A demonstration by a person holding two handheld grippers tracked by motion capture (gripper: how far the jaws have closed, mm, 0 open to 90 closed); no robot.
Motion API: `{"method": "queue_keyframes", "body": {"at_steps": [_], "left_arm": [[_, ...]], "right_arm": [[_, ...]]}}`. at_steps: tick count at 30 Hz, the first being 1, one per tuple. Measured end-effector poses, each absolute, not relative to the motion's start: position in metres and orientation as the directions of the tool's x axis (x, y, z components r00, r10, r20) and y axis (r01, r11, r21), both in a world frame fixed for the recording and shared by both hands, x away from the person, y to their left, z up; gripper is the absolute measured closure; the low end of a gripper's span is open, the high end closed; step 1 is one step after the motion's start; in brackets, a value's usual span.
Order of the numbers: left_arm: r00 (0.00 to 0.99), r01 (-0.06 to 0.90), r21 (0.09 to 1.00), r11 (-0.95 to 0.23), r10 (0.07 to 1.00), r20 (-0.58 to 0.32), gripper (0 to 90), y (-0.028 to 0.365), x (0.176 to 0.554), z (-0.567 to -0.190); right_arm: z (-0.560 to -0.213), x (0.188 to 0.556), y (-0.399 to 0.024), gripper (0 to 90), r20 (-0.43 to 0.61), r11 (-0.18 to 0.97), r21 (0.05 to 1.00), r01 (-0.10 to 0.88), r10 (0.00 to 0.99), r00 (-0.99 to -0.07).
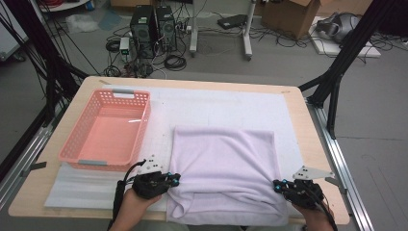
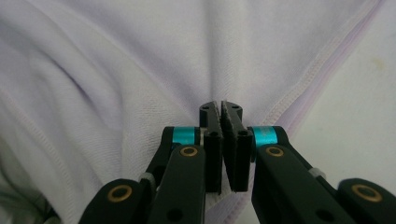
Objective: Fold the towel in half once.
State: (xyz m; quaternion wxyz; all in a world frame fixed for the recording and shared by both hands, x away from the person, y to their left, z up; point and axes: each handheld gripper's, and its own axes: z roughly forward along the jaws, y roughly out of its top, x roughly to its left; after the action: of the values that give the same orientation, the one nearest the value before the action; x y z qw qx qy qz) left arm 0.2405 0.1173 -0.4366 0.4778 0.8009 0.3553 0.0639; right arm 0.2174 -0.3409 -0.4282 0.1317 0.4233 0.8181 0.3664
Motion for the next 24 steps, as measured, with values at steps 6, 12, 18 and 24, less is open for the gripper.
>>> {"method": "queue_keyframes", "body": {"at_steps": [6, 12, 18, 24], "left_arm": [[0.704, 0.459, 0.865, -0.201, 0.677, -0.216, 53.4, 0.116, 0.258, -0.43], [0.69, 0.414, 0.891, -0.184, 0.702, -0.175, 51.4, 0.109, 0.295, -0.43], [0.637, 0.439, 0.886, -0.151, 0.747, -0.189, 52.8, 0.105, 0.321, -0.438], [0.572, 0.509, 0.85, -0.133, 0.79, -0.219, 52.2, 0.105, 0.346, -0.442]], "right_arm": [[-0.422, 0.226, -0.345, 64.7, 0.073, 0.318, 0.771, 0.552, 0.817, -0.572], [-0.417, 0.26, -0.351, 66.2, 0.046, 0.279, 0.808, 0.519, 0.848, -0.527], [-0.426, 0.316, -0.339, 67.1, 0.049, 0.294, 0.799, 0.525, 0.838, -0.543], [-0.434, 0.364, -0.327, 72.7, 0.026, 0.311, 0.775, 0.55, 0.853, -0.521]]}}
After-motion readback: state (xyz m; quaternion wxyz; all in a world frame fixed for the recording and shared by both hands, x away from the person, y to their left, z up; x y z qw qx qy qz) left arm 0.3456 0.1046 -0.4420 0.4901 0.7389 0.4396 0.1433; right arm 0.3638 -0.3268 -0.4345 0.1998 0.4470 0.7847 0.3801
